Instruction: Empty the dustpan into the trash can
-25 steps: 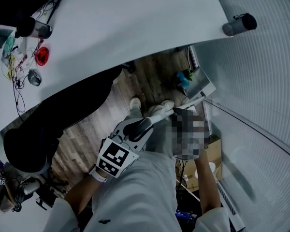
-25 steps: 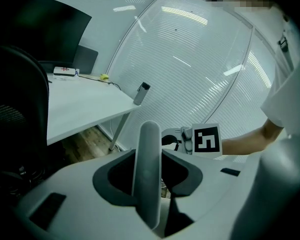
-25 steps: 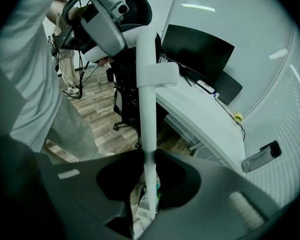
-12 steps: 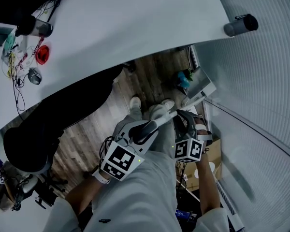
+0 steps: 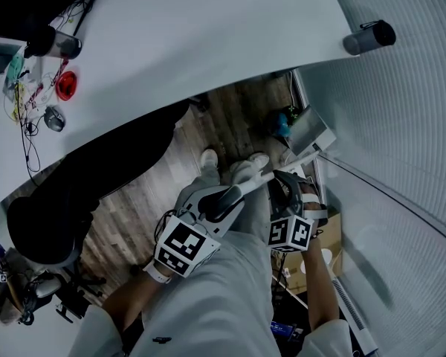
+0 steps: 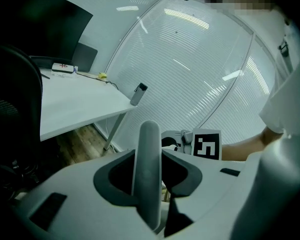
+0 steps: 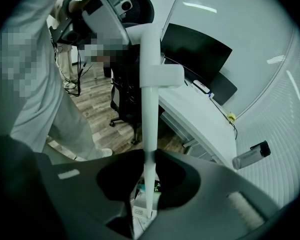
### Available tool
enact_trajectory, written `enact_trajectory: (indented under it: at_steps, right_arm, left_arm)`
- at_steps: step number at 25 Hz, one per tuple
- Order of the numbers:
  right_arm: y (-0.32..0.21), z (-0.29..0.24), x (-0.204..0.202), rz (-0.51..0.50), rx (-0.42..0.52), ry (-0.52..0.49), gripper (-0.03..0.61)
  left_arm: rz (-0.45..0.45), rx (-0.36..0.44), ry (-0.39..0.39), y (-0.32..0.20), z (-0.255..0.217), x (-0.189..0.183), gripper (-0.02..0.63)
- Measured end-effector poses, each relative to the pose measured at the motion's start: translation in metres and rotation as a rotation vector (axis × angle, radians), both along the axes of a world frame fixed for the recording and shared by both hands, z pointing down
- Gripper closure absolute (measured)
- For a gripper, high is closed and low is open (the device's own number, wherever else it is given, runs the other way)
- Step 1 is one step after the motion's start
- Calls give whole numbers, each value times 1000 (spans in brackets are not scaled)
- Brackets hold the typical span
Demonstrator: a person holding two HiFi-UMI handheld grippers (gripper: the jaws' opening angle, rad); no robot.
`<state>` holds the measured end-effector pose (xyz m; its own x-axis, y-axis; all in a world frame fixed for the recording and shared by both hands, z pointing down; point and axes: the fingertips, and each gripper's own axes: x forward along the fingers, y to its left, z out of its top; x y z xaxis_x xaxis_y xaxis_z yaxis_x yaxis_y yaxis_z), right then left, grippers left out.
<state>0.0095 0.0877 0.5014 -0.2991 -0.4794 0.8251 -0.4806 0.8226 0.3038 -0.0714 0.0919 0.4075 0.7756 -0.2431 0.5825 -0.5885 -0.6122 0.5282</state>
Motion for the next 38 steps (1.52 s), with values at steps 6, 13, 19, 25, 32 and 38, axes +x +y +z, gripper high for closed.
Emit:
enact_trajectory:
  at_steps: [6,13,19,25,32,38]
  right_arm:
    - [3,-4,2,7,3,0,492]
    - [6,-7,0,-2,4,8,492]
    - [10,-7,-4,-10,4,16,492]
    - [12,6,-24,-102,-14,26,492]
    - [12,12,-34,-128,-37,32,492]
    - [14,19,-44,-200,-53,50,492]
  left_arm:
    - [2,-1,6,1,0,0,497]
    - [8,-2,12,7,-5,0,497]
    - [17,-43,39,17,-6,-2,499]
    - [-73,-179,78,26,10,-21,499]
    - [-107,-196,85,27,17,-31,495]
    - [-170,-269,133,32,28,-43,494]
